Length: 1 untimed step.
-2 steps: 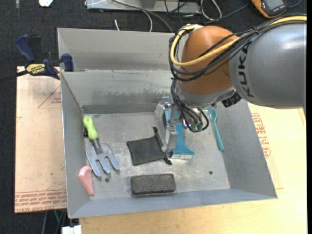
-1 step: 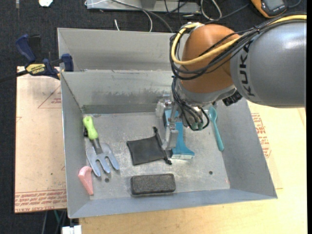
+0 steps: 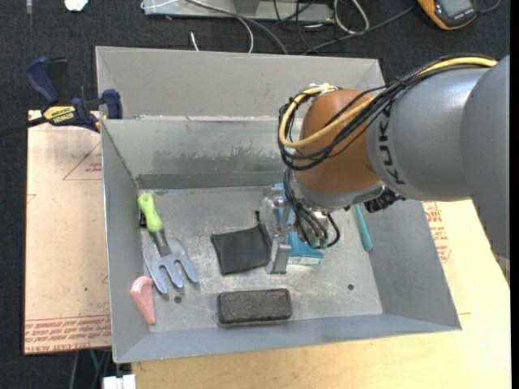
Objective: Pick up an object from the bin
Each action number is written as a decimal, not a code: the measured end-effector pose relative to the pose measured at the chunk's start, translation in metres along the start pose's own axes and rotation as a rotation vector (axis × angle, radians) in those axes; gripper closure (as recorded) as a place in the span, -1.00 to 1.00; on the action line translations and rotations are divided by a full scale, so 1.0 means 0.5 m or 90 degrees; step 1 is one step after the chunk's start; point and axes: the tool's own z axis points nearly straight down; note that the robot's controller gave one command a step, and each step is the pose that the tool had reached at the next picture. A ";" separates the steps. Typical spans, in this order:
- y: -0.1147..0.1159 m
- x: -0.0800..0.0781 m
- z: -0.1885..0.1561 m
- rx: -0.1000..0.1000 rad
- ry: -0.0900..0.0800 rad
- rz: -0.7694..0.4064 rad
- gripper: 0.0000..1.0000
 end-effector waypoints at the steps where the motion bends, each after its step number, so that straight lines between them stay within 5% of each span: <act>1: -0.083 -0.053 0.126 -0.003 -0.008 0.032 -1.00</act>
Offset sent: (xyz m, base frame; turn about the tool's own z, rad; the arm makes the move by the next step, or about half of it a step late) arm 0.0209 -0.0080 -0.0315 -0.0876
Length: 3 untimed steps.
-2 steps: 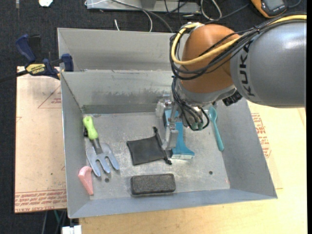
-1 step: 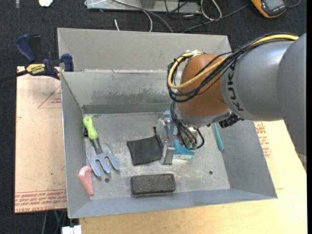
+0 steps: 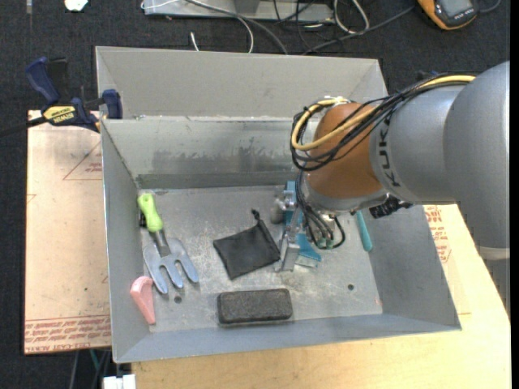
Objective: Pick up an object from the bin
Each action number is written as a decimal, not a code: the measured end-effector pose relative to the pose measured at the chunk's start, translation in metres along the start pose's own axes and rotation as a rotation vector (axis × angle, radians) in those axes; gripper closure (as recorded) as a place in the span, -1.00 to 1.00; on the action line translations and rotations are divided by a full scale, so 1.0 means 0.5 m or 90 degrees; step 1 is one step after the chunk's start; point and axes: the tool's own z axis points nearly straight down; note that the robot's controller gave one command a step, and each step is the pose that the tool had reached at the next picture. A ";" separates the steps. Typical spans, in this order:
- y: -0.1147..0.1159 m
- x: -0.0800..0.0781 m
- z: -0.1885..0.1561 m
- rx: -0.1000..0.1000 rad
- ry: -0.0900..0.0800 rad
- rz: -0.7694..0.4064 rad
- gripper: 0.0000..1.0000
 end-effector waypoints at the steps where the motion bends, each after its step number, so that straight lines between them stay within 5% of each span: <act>1: 0.072 0.013 -0.062 0.000 0.005 -0.087 1.00; 2: 0.071 0.013 -0.062 0.000 0.005 -0.087 -1.00; 3: 0.071 0.012 -0.062 -0.001 0.005 -0.087 1.00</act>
Offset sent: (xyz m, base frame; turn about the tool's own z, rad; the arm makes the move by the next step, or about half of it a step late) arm 0.0000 0.0000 0.0000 0.0000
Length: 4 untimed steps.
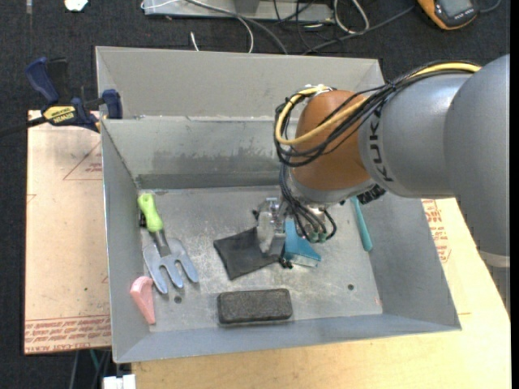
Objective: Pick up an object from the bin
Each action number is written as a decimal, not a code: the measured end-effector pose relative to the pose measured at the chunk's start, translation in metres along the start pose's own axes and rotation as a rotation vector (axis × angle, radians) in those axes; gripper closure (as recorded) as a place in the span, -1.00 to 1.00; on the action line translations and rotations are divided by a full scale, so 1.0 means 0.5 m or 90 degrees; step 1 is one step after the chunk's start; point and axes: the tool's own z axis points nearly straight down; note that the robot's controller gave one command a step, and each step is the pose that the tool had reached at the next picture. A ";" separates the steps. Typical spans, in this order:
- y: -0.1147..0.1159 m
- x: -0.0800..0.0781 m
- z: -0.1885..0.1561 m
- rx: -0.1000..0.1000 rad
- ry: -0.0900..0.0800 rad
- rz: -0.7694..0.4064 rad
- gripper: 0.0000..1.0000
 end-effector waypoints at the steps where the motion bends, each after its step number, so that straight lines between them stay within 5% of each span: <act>1: 0.000 0.000 0.000 0.000 0.000 0.000 -1.00; 2: 0.000 0.000 0.000 0.000 0.000 0.000 1.00; 3: 0.000 0.000 0.000 0.000 0.000 0.000 -1.00; 4: 0.000 0.000 0.000 0.000 0.000 0.000 1.00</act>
Offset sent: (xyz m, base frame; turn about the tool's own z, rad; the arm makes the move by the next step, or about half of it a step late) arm 0.0000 0.0000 0.0000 0.0000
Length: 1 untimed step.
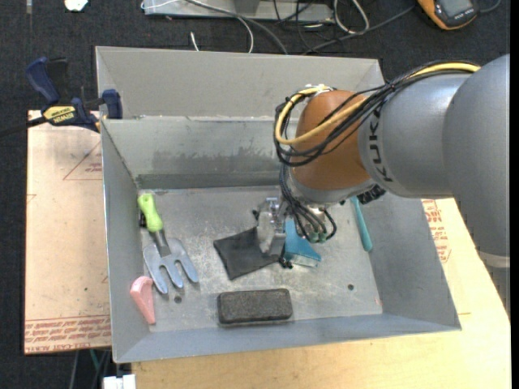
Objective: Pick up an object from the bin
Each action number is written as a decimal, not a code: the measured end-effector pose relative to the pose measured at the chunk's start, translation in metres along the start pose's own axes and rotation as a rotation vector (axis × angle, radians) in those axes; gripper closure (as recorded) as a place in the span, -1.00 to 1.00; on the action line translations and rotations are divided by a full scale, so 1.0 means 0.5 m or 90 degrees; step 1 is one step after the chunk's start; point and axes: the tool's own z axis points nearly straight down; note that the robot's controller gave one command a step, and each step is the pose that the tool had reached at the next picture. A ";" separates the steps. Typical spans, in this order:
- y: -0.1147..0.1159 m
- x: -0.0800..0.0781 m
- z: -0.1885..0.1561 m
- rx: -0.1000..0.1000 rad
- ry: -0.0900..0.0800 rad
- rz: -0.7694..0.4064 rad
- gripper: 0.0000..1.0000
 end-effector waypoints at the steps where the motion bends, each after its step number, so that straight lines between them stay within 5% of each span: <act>1: 0.000 0.000 0.000 0.000 0.000 0.000 -1.00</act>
Offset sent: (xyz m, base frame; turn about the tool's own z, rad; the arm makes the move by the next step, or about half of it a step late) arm 0.0000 0.0000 0.0000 0.0000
